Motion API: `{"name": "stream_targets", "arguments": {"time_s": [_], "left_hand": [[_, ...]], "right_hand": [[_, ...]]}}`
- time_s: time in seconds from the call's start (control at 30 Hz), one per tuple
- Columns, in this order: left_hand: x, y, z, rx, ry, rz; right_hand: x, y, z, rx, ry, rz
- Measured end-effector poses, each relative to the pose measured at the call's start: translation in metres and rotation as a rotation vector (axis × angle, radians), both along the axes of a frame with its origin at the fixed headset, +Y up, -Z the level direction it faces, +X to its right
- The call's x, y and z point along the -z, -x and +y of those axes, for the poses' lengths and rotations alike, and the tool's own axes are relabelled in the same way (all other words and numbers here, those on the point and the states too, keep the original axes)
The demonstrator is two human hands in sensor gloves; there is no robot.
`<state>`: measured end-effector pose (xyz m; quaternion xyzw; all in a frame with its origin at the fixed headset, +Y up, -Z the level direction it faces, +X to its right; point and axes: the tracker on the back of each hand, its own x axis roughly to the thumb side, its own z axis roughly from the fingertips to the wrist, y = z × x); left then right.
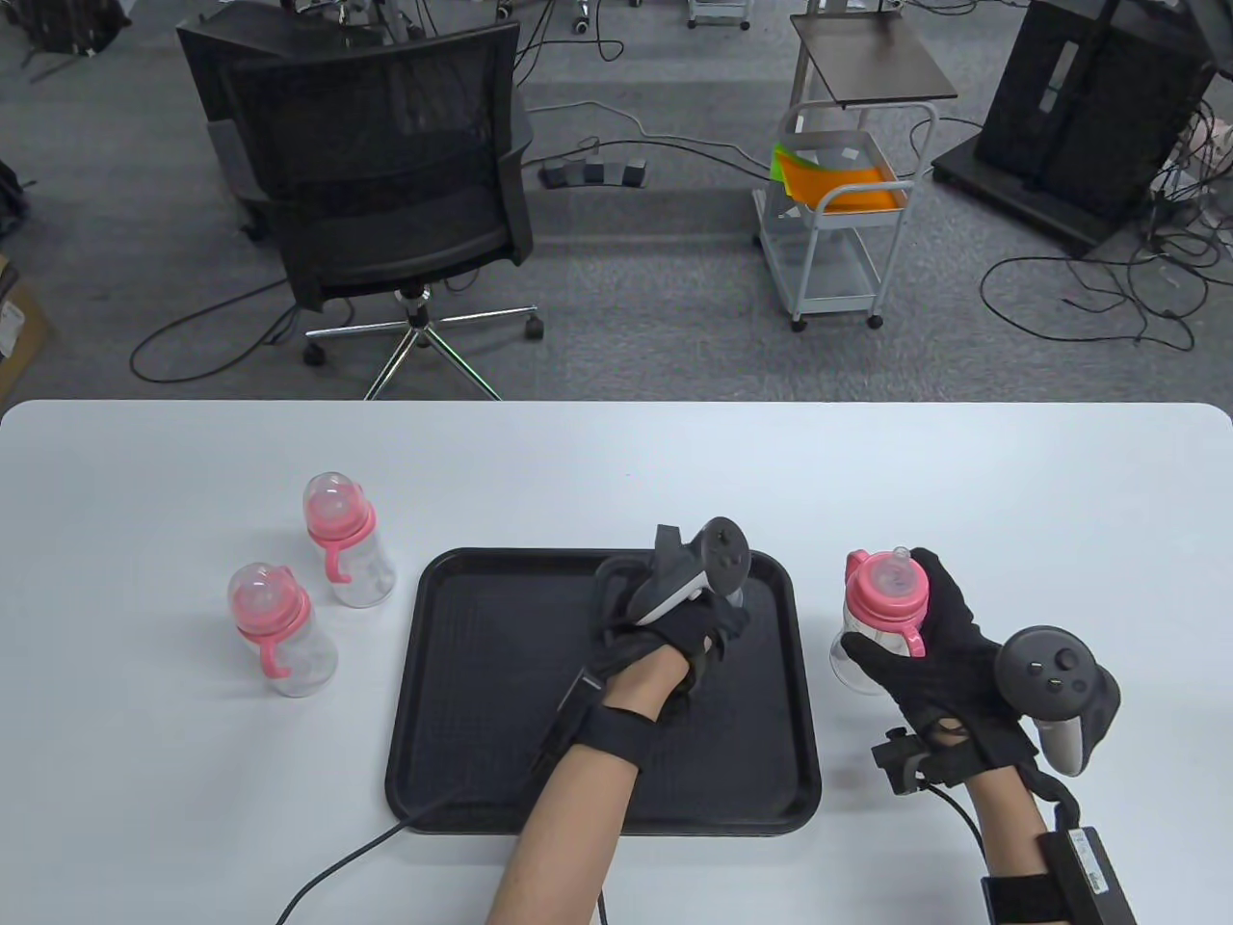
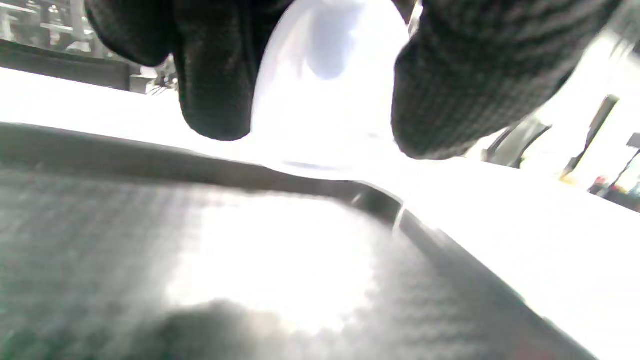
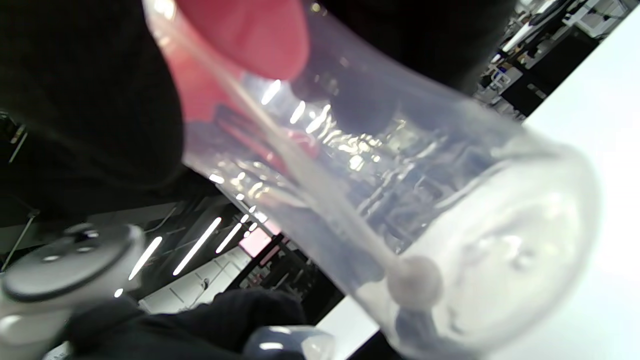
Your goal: Assemble baby bottles from components
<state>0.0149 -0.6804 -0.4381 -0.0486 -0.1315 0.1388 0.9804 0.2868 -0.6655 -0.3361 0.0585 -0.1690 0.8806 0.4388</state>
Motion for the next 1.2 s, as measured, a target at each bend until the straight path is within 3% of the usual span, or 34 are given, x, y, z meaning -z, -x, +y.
{"name": "stream_targets", "arguments": {"time_s": [0.3, 0.53, 0.67, 0.8, 1.03, 1.2], "left_hand": [[-0.045, 0.037, 0.068, -0.509, -0.159, -0.179], [-0.081, 0.041, 0.105, -0.652, -0.280, -0.314], [-0.094, 0.034, 0.114, -0.658, -0.295, -0.379], [-0.104, 0.025, 0.117, -0.518, -0.338, -0.392], [-0.111, 0.015, 0.111, -0.397, -0.327, -0.395], [-0.111, 0.012, 0.103, -0.446, -0.310, -0.390]], "right_hand": [[-0.007, 0.015, 0.006, -0.031, -0.046, 0.054], [-0.011, 0.026, 0.008, -0.067, -0.066, 0.080], [-0.014, 0.037, 0.009, -0.135, -0.089, 0.099], [-0.019, 0.049, 0.011, -0.212, -0.112, 0.118], [-0.026, 0.066, 0.014, -0.251, -0.141, 0.149], [-0.029, 0.072, 0.015, -0.256, -0.141, 0.166]]}}
